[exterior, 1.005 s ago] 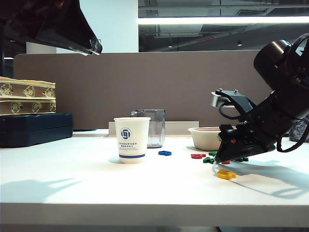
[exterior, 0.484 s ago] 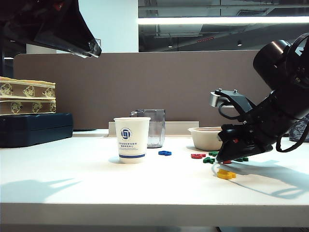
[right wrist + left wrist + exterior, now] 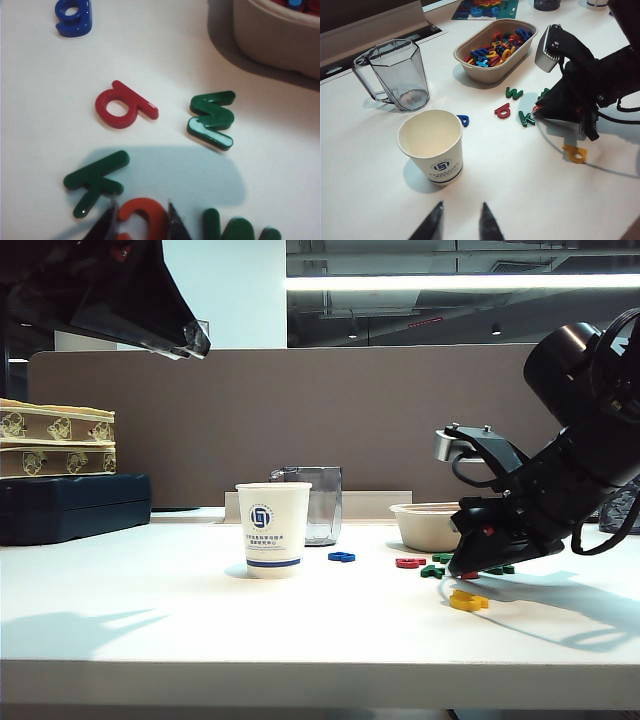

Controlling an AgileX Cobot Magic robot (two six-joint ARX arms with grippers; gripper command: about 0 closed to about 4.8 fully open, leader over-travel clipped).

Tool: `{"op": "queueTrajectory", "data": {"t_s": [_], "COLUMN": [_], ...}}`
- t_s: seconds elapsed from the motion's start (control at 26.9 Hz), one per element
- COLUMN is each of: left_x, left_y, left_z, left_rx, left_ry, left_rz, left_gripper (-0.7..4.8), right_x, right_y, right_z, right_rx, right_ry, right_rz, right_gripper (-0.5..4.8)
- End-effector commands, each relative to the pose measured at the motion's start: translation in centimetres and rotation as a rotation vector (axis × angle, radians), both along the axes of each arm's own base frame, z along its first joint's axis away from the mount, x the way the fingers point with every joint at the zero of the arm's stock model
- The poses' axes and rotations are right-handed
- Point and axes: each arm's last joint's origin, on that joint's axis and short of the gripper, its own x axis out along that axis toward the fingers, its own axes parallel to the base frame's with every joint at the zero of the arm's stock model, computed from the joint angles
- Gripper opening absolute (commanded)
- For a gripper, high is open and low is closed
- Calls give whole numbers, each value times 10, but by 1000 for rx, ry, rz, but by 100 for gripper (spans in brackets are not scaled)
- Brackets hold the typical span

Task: Pick up the letter "c" and put it in the paper cup.

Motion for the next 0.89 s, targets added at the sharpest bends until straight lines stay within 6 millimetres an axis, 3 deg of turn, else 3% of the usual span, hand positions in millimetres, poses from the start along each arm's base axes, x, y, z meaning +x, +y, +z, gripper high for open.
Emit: {"op": "queueTrajectory", "data": {"t_s": [0.04, 0.45, 0.89], "left_x": [0, 0, 0], "left_y": [0, 0, 0], "left_z": [3, 3, 3], "left_rx": [-9, -10, -10], "left_ry": [-12, -12, -12], "left_rz": [2, 2, 2], "left_gripper": [88, 88, 88], "right_x": [-9, 8, -1], "right_y": [-3, 2, 0], "right_z": [-14, 16, 61], "right_rx": [-55, -40, 2], "right_ry": [122, 74, -48], "right_rz": [-12, -13, -10], "right_gripper": [115, 114, 115]}}
